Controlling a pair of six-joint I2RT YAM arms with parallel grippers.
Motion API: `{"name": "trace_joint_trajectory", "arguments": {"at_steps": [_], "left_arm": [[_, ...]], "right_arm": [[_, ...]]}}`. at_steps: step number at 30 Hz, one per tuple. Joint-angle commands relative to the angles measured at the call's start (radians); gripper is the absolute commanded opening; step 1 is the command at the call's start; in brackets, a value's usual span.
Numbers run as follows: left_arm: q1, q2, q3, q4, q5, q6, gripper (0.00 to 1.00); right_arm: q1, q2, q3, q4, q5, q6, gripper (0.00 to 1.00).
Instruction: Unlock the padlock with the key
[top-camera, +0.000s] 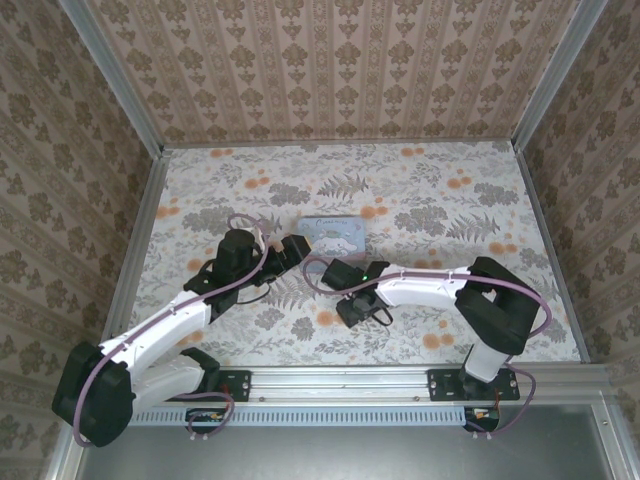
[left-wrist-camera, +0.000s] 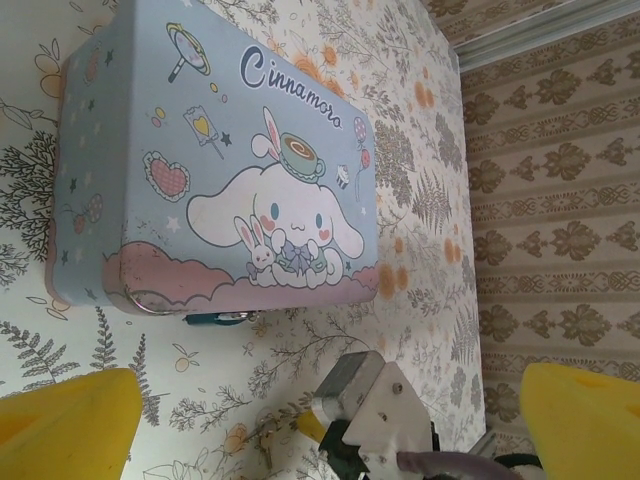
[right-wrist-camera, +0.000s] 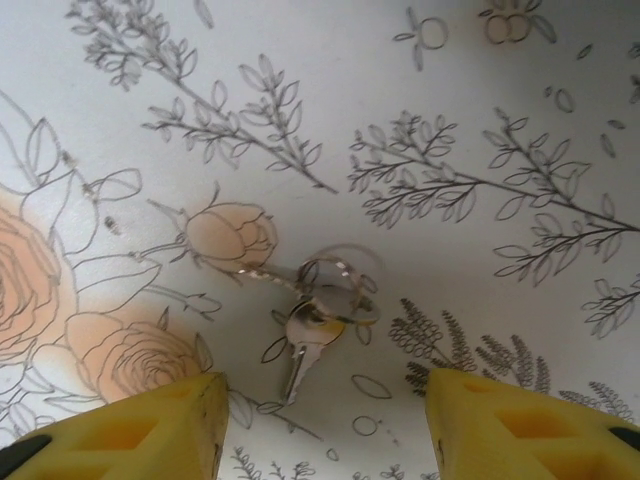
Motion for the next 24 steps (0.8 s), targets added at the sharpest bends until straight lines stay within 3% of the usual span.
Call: {"name": "trace_joint_trajectory", "arguments": {"at_steps": [1, 24], "left_arm": [[0.005, 0.008, 0.017, 0.006, 0.015, 0.026, 0.99], [0.010, 0.072, 0.028, 0.037, 0.018, 0.025, 0.99]], "right_arm": [[-0.030, 0.022, 0.026, 0.000, 0.009, -0.023, 0.56], [-0.050, 0.059, 0.057, 0.091, -0.094, -0.020, 0.50]]}}
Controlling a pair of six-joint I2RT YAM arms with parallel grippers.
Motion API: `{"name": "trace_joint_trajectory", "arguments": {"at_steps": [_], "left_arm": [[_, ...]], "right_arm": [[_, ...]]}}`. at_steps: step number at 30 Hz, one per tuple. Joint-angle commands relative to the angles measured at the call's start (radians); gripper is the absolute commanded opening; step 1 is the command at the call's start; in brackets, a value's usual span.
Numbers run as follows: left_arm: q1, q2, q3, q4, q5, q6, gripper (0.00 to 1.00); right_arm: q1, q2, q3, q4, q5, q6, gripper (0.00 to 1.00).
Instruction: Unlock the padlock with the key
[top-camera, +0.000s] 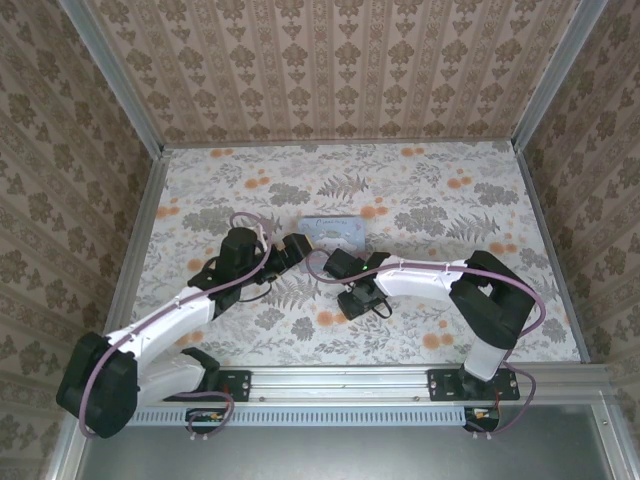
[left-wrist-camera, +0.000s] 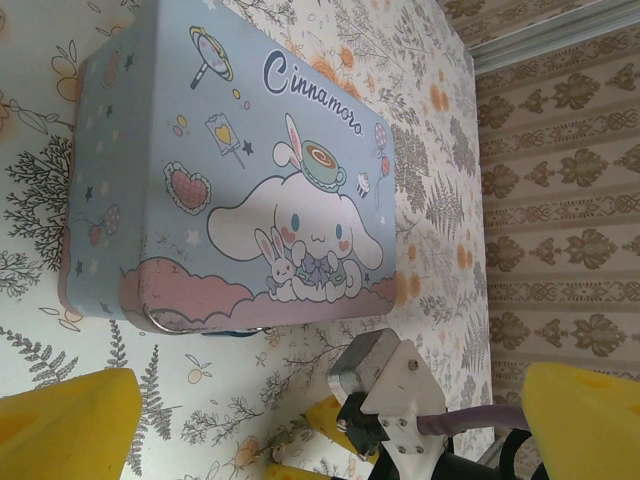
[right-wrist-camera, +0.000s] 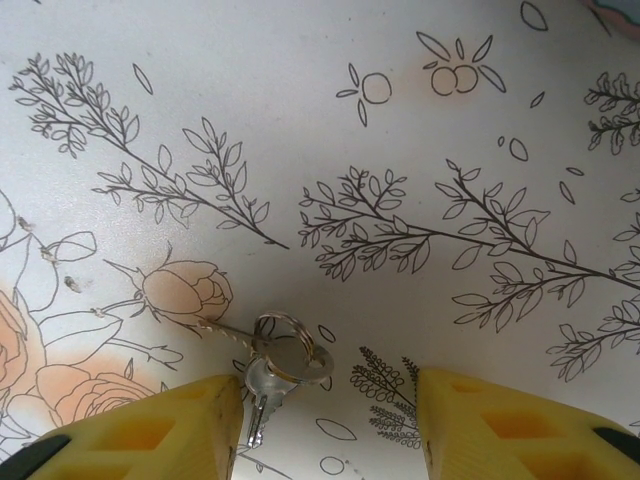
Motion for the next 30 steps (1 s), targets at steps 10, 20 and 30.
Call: {"name": "trace_joint_trajectory", "arguments": {"at_steps": [10, 20, 30], "left_arm": [[0.002, 0.027, 0.027, 0.015, 0.023, 0.020, 0.99], [0.001, 0.024, 0.026, 0.015, 0.023, 0.016, 0.99], [0.001, 0.008, 0.024, 0.006, 0.018, 0.017, 0.99]], "right_arm": [[0.007, -0.042, -0.026, 0.145, -0.026, 0.042, 0.49], [0.012, -0.044, -0.049, 0.162, -0.016, 0.057, 0.48], [0.044, 0.012, -0.056, 0.134, -0.019, 0.048, 0.48]]}}
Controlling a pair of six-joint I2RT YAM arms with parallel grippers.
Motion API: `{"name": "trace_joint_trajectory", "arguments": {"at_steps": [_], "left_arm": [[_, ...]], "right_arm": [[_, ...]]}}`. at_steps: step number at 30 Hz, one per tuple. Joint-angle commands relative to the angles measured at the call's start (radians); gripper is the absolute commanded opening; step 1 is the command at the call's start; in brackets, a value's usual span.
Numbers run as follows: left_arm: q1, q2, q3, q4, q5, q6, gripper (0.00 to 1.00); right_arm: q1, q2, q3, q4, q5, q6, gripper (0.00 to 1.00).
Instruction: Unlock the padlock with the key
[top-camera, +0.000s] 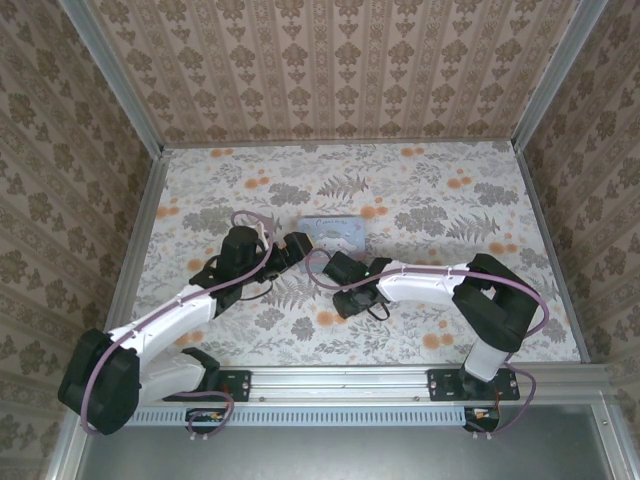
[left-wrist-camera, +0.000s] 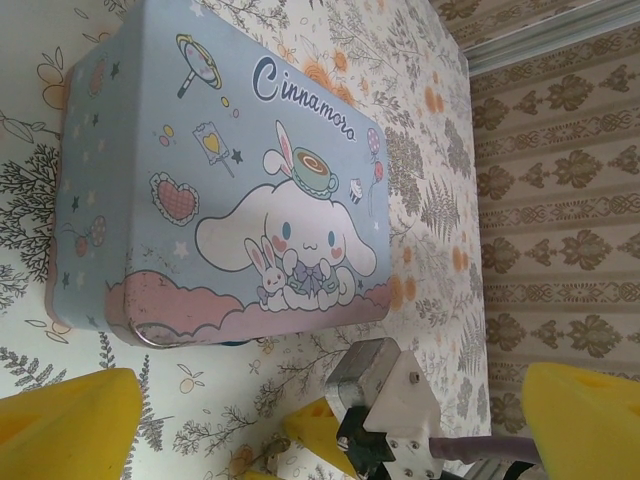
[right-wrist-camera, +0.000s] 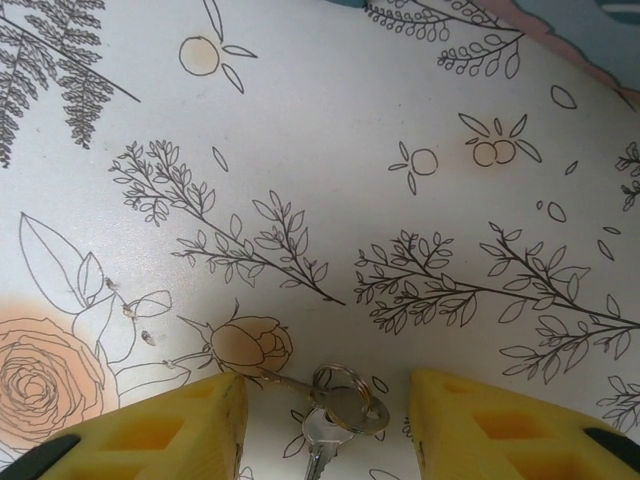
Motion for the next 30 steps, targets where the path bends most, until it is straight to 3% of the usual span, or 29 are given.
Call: {"name": "trace_joint_trajectory", "arguments": {"at_steps": [1, 5, 12, 30], "left_arm": [[0.001, -0.008, 0.016, -0.014, 0.015, 0.018, 0.99], [0.001, -0.005, 0.016, -0.014, 0.014, 0.019, 0.99], [0.001, -0.013, 0.018, -0.027, 0.014, 0.021, 0.99], [-0.012, -0.078, 0.013, -0.030, 0.045, -0.003, 0.98]], "right_arm": [[0.021, 0.038, -0.008, 0.000, -0.027, -0.003, 0.47], [0.021, 0.046, -0.014, 0.001, -0.028, -0.004, 0.36], [0.022, 0.051, -0.013, 0.007, -0.054, -0.007, 0.01], [-0.040, -0.441, -0.180, 0.236, -0.198, 0.282, 0.00]]}}
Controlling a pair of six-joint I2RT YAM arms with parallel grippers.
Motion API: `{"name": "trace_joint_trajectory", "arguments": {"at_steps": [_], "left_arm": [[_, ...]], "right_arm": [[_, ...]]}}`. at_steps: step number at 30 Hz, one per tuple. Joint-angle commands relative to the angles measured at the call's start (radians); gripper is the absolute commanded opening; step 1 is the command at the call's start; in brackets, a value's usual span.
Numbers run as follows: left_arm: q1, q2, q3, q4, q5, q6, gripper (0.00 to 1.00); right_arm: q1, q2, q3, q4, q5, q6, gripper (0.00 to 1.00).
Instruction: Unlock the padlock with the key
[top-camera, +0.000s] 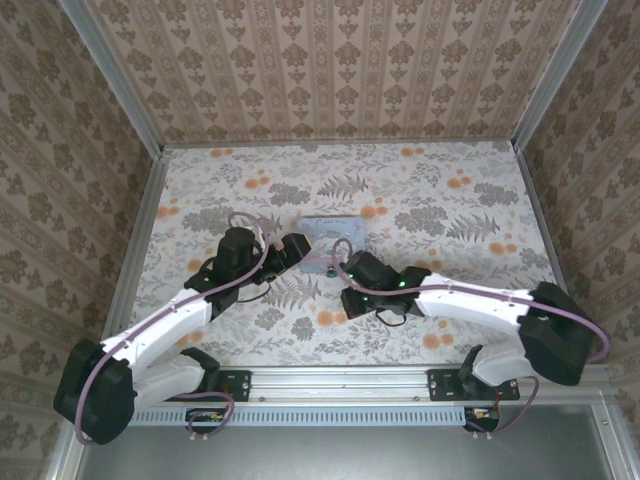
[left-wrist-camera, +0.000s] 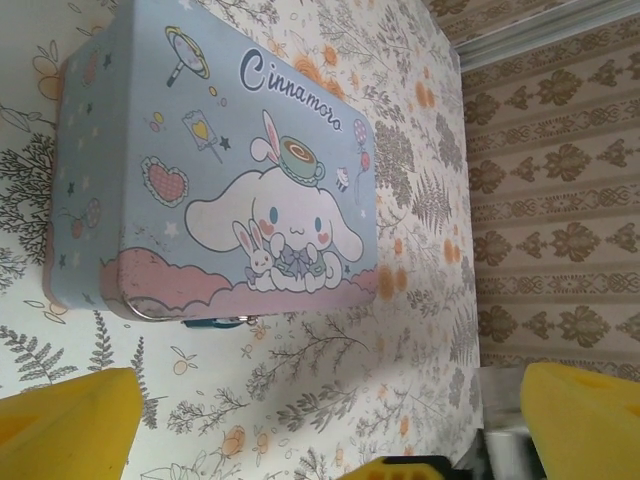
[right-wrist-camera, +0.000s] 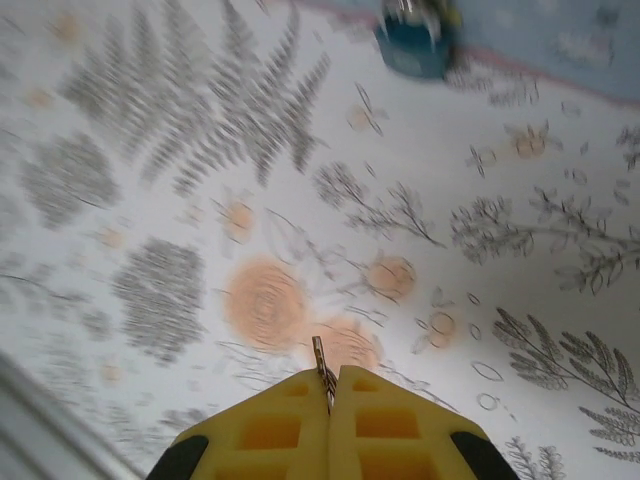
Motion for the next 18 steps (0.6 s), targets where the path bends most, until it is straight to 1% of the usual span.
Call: {"name": "trace_joint_trajectory", "arguments": {"at_steps": [1, 4, 8, 10, 13, 16, 18], "left_arm": [[-0.018, -0.017, 0.011, 0.040, 0.038, -0.014, 0.97], [-0.048, -0.002, 0.016, 0.108, 0.056, -0.055, 0.91], [-0.096, 0.045, 0.013, 0.246, 0.080, -0.120, 0.73], [-0.116, 0.073, 0.001, 0.350, 0.087, -0.177, 0.64], [-0.142, 0.105, -0.012, 0.482, 0.080, -0.239, 0.54], [-0.162, 0.126, 0.003, 0.517, 0.071, -0.247, 0.43], [-0.174, 0.134, 0.011, 0.518, 0.060, -0.239, 0.42]], "right_arm": [[-0.037, -0.105, -0.023, 0.127, -0.067, 0.123, 0.00], [-0.090, -0.170, -0.032, 0.215, -0.091, 0.209, 0.00], [-0.156, -0.215, -0.052, 0.352, -0.100, 0.340, 0.00], [-0.182, -0.223, -0.071, 0.432, -0.096, 0.416, 0.00], [-0.207, -0.219, -0.091, 0.509, -0.077, 0.491, 0.00], [-0.219, -0.213, -0.111, 0.567, -0.055, 0.550, 0.00], [-0.226, -0.207, -0.132, 0.622, -0.047, 0.596, 0.00]]}}
